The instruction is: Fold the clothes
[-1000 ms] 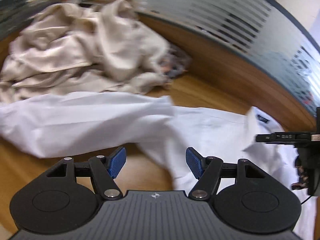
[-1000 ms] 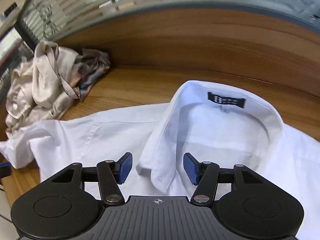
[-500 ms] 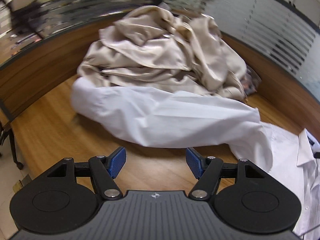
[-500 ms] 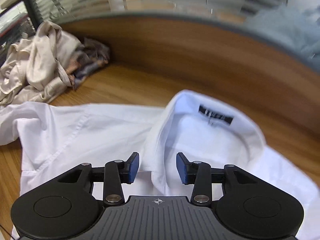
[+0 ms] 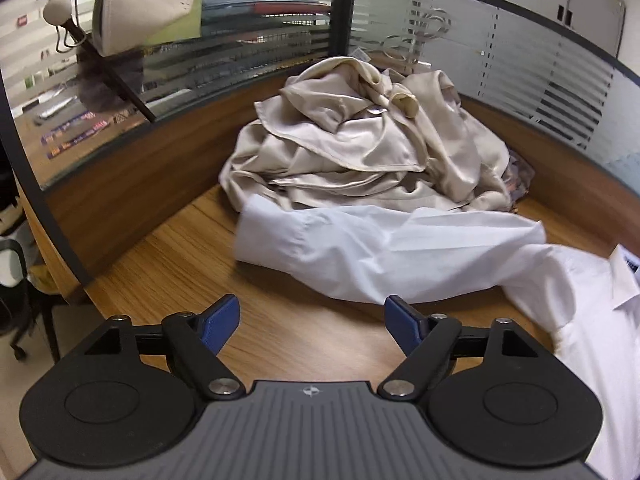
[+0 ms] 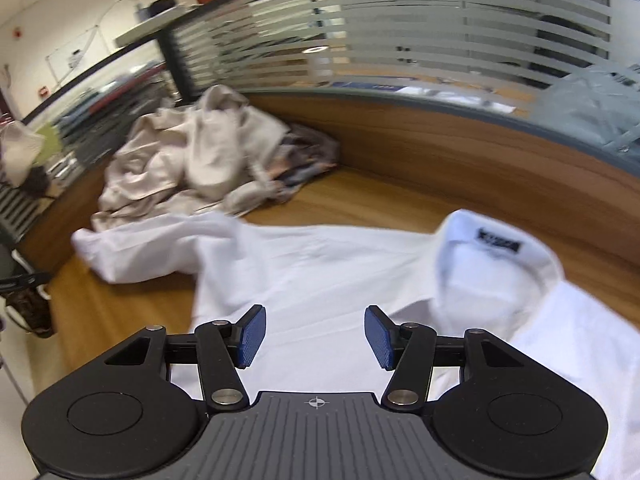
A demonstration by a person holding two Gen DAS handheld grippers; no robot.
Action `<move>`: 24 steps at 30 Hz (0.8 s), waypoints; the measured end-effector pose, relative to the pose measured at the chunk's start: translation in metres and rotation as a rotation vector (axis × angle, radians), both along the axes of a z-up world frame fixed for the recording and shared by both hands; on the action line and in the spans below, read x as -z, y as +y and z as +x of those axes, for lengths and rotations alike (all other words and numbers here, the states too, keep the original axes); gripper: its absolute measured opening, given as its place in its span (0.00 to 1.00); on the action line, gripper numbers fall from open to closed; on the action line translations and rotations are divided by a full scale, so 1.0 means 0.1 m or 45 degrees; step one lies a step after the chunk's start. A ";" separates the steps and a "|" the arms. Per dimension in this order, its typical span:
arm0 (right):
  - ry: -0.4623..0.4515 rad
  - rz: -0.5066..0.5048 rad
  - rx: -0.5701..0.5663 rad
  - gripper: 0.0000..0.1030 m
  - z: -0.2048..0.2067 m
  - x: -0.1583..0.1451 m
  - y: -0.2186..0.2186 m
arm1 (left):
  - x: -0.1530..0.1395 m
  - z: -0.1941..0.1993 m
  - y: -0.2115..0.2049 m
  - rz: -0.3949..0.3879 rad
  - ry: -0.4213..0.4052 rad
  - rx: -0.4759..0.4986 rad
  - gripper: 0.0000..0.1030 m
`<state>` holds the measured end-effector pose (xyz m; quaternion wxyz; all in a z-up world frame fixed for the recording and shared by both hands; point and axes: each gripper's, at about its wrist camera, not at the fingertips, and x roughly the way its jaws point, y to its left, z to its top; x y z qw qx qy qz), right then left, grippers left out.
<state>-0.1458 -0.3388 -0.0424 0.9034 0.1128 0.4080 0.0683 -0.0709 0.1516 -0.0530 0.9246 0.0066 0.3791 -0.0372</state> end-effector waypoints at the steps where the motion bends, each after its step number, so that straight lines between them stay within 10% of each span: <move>1: 0.007 0.002 0.005 0.57 -0.04 0.02 0.10 | 0.01 0.02 0.06 0.004 -0.004 0.020 0.82; 11: 0.100 0.079 0.261 0.59 -0.40 0.36 1.07 | 0.16 0.56 0.68 0.039 -0.078 0.377 0.82; 24: 0.205 0.090 0.655 0.59 -0.76 0.48 2.05 | 0.59 1.38 0.99 -0.192 -0.057 0.683 0.81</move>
